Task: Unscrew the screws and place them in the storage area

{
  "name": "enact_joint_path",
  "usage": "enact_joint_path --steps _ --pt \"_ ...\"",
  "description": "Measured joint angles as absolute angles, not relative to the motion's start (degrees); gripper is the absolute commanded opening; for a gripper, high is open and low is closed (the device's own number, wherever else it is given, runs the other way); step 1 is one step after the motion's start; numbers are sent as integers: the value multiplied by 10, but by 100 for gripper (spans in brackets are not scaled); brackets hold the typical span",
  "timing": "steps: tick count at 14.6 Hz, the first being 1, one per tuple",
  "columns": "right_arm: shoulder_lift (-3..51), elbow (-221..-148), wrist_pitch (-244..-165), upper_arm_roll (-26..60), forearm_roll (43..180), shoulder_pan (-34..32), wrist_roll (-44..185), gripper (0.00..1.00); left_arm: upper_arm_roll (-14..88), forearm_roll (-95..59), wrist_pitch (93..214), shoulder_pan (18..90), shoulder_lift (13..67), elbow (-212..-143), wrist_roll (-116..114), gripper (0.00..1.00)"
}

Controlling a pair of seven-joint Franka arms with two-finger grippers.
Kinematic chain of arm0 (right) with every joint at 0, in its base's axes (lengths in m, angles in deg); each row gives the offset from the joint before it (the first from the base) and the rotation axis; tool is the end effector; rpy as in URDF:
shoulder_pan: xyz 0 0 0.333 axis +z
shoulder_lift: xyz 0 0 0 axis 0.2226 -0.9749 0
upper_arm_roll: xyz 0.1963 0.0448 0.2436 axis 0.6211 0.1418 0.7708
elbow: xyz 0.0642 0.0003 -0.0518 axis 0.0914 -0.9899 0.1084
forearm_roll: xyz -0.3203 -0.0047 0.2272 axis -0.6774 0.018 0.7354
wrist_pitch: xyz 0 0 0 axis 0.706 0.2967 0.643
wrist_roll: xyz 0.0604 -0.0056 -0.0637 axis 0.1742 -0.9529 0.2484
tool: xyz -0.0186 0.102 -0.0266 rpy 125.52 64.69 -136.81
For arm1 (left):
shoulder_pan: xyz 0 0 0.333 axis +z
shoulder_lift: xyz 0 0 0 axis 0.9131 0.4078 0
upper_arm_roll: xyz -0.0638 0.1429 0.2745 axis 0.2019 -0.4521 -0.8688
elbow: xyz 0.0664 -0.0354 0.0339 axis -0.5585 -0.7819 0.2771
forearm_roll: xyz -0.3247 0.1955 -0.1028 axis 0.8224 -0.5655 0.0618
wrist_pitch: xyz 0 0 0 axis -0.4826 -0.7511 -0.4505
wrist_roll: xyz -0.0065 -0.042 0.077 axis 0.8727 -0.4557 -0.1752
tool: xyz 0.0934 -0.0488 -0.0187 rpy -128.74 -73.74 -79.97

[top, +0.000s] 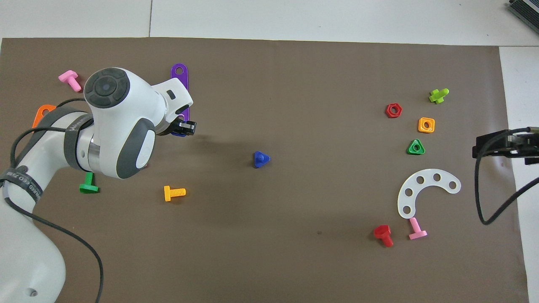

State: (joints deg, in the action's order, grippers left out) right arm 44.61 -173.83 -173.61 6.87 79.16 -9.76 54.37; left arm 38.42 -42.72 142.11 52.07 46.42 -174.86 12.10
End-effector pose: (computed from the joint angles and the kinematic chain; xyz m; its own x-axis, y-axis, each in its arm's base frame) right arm 0.5203 -0.0029 0.6467 0.9897 -0.1425 -0.0141 -0.1420 -0.9895 0.0267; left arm 0.6001 -0.1951 0.3699 0.9616 -0.2673 0.0629 -0.2694 -0.9626 0.0281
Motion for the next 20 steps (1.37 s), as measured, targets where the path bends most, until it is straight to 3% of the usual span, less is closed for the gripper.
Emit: enact_joint_path --steps 2,5,6,11,16,20 --pt "446 -1739 -1762 72 792 -96 550 100 384 -427 1472 538 453 -1808 153 47" --pt "429 -1744 -1791 76 804 -77 553 100 385 -427 1531 545 446 -1874 166 87" --pt "417 -1746 -1813 77 817 -61 552 100 386 -427 1542 544 446 -1886 166 94" --pt "333 -1747 -1926 81 831 64 429 100 384 -426 1486 548 433 -1864 166 99" --pt "234 -1748 -2054 82 831 160 306 100 380 -426 1259 592 410 -1699 168 100" --pt "167 -1747 -2121 82 831 210 260 100 378 -426 1165 643 383 -1638 185 100"
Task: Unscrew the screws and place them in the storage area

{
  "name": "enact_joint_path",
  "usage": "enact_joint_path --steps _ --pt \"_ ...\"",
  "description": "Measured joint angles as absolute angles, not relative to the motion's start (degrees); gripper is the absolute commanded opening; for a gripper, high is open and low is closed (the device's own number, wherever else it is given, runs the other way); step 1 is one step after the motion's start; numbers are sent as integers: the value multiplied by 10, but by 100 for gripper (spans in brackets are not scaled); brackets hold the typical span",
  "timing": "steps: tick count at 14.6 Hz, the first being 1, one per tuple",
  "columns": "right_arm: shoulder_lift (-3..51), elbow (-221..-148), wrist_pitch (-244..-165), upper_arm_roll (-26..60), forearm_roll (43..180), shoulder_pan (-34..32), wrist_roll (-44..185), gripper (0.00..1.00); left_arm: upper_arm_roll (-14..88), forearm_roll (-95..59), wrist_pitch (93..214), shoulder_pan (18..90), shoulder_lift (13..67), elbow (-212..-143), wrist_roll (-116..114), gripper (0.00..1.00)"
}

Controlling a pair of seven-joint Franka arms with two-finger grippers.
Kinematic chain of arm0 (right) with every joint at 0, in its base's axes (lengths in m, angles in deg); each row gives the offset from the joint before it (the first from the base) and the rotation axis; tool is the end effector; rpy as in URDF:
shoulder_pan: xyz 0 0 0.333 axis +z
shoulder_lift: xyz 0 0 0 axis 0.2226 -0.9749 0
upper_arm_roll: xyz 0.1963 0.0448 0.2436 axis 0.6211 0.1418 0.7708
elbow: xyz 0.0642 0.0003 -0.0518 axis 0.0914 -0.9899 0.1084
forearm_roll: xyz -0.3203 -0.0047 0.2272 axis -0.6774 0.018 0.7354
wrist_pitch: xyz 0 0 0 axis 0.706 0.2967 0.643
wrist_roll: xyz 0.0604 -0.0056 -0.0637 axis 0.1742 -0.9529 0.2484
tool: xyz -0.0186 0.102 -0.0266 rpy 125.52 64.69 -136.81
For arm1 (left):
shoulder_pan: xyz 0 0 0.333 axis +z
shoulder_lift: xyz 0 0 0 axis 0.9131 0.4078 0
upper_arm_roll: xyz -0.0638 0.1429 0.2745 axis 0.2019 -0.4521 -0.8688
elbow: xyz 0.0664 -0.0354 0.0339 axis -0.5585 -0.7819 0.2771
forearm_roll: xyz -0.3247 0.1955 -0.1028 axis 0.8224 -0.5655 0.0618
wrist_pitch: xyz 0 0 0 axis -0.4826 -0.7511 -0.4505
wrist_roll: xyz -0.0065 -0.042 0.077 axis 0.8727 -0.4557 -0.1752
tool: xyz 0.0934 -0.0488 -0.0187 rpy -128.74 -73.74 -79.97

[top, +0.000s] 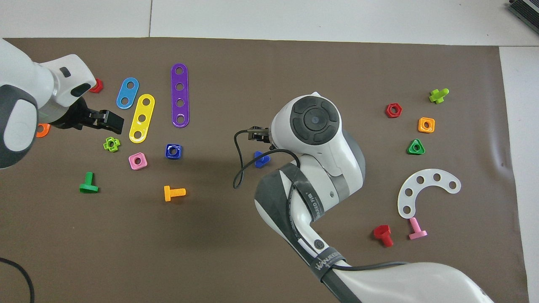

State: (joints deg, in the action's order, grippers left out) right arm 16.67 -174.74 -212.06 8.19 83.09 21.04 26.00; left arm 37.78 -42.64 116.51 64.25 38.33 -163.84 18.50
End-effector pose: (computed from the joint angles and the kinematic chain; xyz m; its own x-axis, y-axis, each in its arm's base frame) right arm 0.5752 0.3681 0.4040 0.9896 -0.0982 0.1051 -0.0867 -0.9903 -0.1090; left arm 0.6015 -0.0555 0.5085 0.9853 -0.1641 -0.0484 -0.1633 -0.9864 0.0187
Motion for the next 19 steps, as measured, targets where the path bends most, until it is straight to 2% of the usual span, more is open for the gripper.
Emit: enact_joint_path --steps 2,5,8,10,11,13,15,19 --pt "134 -1747 -2141 82 828 235 255 98 376 -426 1135 660 358 -1631 185 100" --pt "102 -1746 -2161 81 807 248 251 85 374 -426 1084 695 310 -1630 186 100" --pt "88 -1746 -2160 80 797 249 251 66 373 -426 1053 709 281 -1630 187 100" --pt "84 -1746 -2158 80 796 250 253 64 372 -426 1052 709 278 -1632 187 100" --pt "83 -1746 -2157 80 796 251 258 58 373 -426 1052 708 278 -1633 187 100" --pt "83 -1746 -2156 80 796 251 266 53 377 -426 1053 707 279 -1634 187 100" --pt "83 -1747 -2155 81 796 251 269 40 384 -425 1054 704 283 -1634 187 100" --pt "83 -1748 -2155 81 796 253 269 36 385 -421 1054 698 297 -1624 187 100"
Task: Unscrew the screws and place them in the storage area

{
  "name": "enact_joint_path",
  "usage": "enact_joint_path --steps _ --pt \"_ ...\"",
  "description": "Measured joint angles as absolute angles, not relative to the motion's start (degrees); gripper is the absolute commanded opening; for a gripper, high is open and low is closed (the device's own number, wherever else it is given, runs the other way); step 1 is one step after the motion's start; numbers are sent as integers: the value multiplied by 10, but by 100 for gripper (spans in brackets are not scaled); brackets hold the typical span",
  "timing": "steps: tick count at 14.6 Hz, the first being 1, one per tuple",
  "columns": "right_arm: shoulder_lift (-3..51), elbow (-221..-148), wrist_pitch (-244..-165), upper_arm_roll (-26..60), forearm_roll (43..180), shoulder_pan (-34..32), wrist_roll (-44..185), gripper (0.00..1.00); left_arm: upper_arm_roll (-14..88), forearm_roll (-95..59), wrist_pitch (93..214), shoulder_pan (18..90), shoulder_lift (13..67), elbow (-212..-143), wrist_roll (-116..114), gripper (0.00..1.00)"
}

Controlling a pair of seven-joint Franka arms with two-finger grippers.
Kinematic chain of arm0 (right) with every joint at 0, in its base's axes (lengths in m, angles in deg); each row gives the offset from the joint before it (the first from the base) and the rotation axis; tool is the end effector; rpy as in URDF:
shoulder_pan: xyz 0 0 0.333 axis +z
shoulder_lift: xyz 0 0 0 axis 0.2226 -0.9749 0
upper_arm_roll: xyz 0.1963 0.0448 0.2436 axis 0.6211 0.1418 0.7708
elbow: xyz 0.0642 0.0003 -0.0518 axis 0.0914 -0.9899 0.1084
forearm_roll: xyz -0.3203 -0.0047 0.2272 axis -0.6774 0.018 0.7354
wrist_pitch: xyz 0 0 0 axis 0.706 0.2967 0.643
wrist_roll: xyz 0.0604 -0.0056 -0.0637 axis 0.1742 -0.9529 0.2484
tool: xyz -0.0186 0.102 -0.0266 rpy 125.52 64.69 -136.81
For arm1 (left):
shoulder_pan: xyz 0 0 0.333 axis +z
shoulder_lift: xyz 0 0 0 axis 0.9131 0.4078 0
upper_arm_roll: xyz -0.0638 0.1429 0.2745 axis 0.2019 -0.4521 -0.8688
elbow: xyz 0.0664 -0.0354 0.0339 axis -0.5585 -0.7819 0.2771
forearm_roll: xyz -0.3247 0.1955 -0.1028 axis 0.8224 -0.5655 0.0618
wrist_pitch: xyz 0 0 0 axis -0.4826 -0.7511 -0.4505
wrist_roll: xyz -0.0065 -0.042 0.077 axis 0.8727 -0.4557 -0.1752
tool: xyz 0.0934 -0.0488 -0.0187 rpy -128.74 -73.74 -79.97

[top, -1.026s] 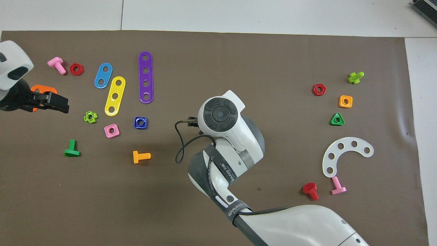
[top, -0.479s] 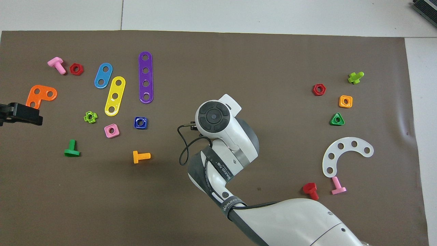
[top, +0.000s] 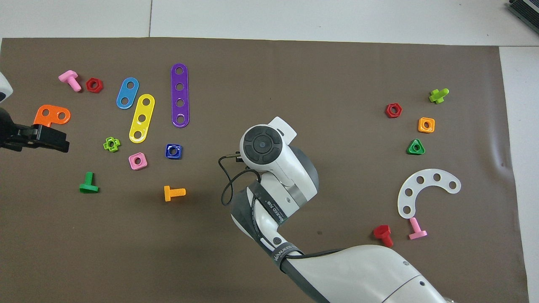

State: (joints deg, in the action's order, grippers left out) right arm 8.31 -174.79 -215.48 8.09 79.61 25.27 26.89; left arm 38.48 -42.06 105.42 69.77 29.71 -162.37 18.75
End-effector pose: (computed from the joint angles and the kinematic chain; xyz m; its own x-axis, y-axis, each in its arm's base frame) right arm 0.5556 0.4125 0.3090 0.9971 0.0286 0.0700 0.0294 -0.9995 -0.0100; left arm 0.5520 -0.0076 0.5918 0.9941 -0.0863 -0.0660 -0.0851 -0.9962 0.0207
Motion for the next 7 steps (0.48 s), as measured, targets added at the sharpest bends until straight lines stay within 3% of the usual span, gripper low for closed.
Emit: enact_joint_path --steps 7 --pt "83 -1749 -2155 82 796 261 269 31 381 -420 1051 699 304 -1594 187 100"
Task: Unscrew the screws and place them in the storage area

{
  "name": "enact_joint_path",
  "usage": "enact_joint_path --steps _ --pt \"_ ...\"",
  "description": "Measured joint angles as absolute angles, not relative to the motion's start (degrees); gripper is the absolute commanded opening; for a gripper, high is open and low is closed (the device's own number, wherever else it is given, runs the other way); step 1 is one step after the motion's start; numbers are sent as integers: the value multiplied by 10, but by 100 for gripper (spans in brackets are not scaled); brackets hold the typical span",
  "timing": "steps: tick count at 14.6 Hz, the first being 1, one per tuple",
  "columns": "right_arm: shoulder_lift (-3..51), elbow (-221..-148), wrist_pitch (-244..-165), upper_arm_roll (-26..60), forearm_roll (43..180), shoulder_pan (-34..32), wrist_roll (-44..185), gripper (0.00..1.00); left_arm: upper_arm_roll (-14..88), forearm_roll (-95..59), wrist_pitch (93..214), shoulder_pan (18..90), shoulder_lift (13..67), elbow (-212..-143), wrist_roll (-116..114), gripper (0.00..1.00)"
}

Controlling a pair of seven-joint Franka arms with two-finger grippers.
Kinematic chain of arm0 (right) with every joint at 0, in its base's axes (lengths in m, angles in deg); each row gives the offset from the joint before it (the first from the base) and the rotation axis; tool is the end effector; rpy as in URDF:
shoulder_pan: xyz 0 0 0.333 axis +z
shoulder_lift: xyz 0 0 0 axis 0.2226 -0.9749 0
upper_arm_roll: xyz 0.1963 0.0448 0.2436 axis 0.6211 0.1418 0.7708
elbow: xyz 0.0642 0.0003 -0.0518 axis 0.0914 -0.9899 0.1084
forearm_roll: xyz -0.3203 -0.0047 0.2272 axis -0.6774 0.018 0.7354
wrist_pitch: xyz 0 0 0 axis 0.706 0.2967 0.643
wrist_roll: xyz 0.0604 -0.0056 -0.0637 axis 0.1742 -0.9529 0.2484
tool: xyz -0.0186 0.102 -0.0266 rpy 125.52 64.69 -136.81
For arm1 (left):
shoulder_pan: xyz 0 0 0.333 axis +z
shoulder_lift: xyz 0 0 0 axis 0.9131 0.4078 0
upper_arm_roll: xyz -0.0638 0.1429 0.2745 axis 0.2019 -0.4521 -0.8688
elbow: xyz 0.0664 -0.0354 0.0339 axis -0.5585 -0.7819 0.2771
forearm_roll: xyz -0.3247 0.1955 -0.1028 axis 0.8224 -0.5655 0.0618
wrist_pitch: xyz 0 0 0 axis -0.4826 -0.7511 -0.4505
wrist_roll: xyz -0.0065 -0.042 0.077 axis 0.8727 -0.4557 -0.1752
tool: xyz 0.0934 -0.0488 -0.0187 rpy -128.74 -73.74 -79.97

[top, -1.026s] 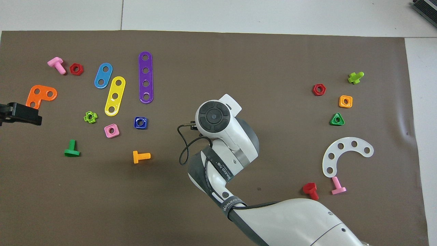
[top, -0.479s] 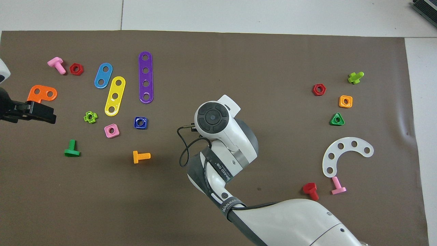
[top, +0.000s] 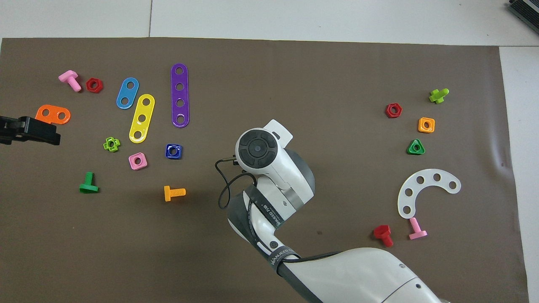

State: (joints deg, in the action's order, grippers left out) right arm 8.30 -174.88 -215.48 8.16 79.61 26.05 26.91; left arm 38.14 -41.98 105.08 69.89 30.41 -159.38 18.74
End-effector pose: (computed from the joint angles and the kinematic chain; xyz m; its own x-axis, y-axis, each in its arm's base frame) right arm 0.5491 0.4204 0.3082 0.9967 0.0436 0.0682 0.0443 -0.9990 -0.0095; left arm 0.5571 -0.0031 0.6091 0.9964 -0.0783 -0.0319 -0.0776 -0.9968 0.0204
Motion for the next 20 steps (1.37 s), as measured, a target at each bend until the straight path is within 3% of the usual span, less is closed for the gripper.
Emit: enact_joint_path --steps 2,3,4,9,13,16,20 --pt "83 -1749 -2155 82 796 260 269 28 381 -419 1029 699 333 -1554 187 100" --pt "83 -1749 -2155 81 796 260 269 6 381 -419 1014 699 356 -1522 187 100" --pt "83 -1749 -2155 81 796 260 269 0 381 -419 1003 699 378 -1493 187 100" --pt "83 -1747 -2155 81 796 261 269 0 383 -419 999 698 402 -1473 187 100" --pt "117 -1735 -2133 68 796 244 268 0 383 -419 1030 698 358 -1557 188 100" --pt "199 -1734 -2066 65 796 166 314 0 384 -419 1071 695 315 -1620 188 100" --pt "273 -1770 -2023 65 799 38 453 0 386 -419 1084 691 301 -1633 189 100"
